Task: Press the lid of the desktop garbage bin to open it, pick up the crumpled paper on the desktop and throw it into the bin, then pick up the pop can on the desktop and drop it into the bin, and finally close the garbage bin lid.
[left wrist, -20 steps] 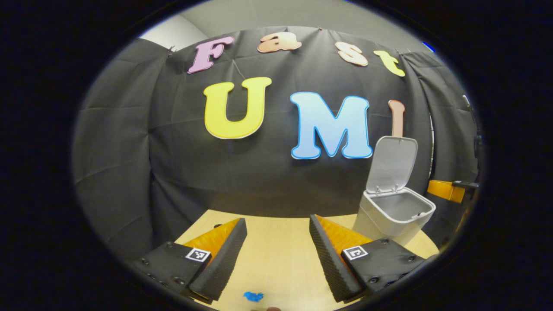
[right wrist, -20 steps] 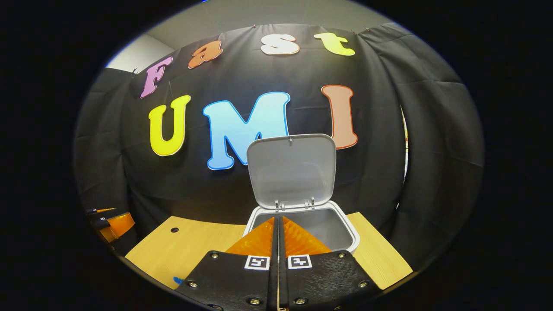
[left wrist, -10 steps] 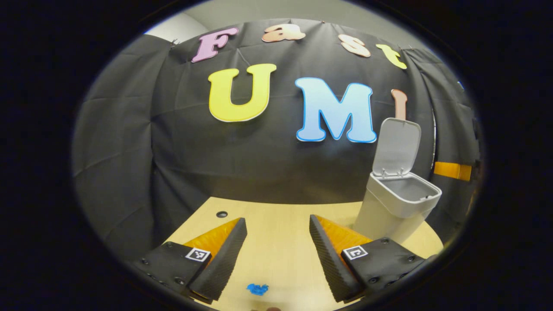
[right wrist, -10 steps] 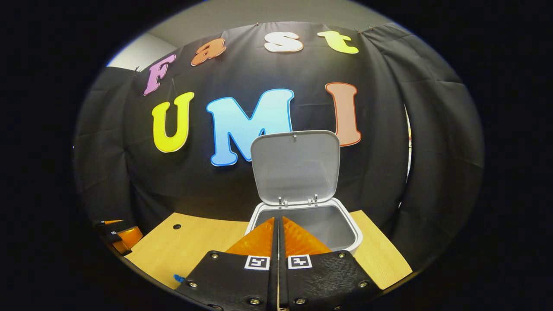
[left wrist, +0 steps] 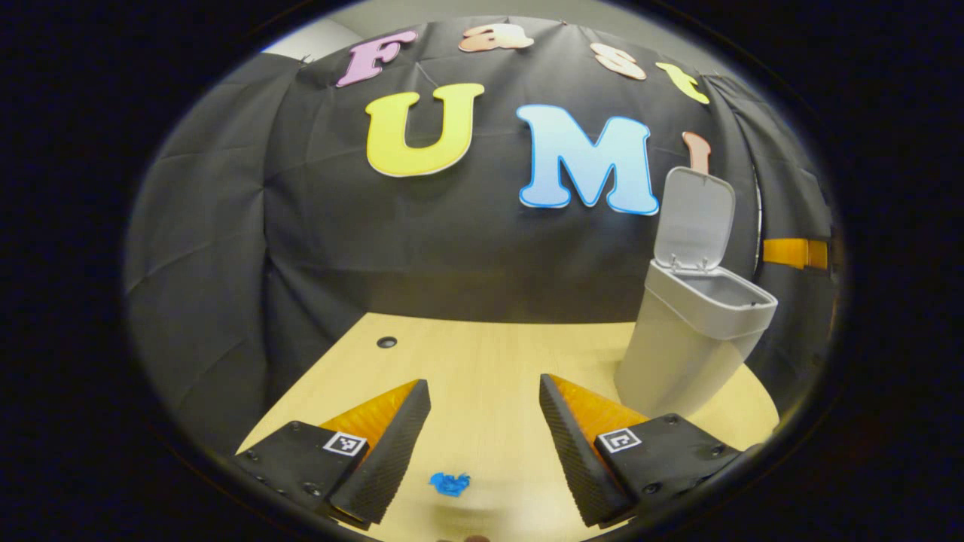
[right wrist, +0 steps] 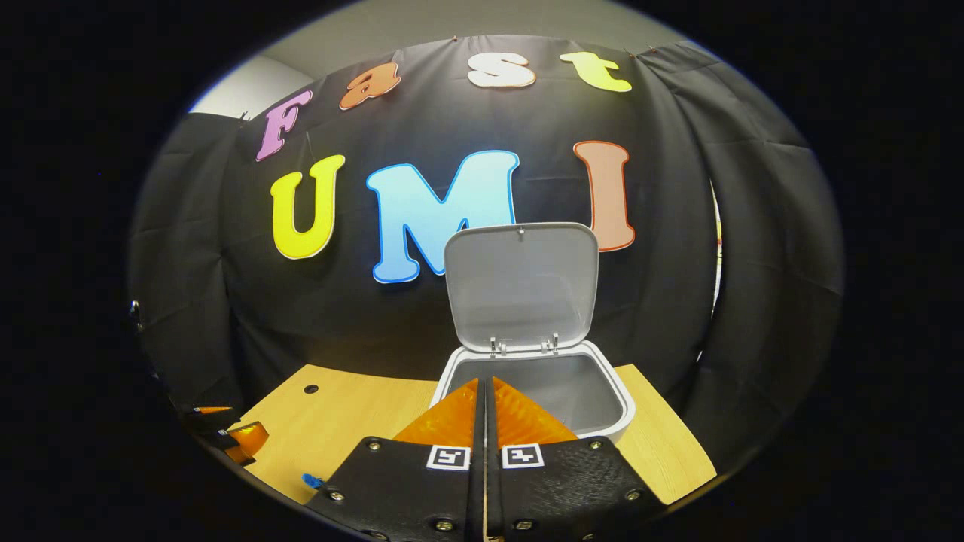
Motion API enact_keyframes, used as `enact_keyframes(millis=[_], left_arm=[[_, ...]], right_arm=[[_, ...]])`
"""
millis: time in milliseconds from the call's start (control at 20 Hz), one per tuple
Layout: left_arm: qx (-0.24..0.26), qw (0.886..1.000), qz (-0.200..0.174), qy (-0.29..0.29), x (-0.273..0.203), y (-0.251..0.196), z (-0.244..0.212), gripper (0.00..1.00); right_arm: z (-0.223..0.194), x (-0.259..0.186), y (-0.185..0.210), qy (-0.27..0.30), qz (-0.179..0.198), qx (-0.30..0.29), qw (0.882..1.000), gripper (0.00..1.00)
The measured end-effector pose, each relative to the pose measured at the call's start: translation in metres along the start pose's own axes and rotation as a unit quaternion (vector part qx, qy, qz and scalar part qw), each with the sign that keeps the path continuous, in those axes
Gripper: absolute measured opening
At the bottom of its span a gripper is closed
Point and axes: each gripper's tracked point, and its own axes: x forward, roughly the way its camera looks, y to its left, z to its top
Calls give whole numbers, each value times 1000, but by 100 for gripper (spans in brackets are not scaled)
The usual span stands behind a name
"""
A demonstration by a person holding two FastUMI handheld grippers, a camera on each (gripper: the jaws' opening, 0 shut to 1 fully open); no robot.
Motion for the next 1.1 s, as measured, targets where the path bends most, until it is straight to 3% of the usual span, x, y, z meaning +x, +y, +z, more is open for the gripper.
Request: enact_keyframes(millis=[650, 1100], left_arm=[[-4, 995, -6, 104, 10, 8, -121, 96], [-11, 988, 2, 157, 16, 23, -177, 97]], right_arm=[[-15, -2, 1, 24, -2, -11, 1000, 1], [-34, 2, 0, 52, -6, -20, 998, 1]])
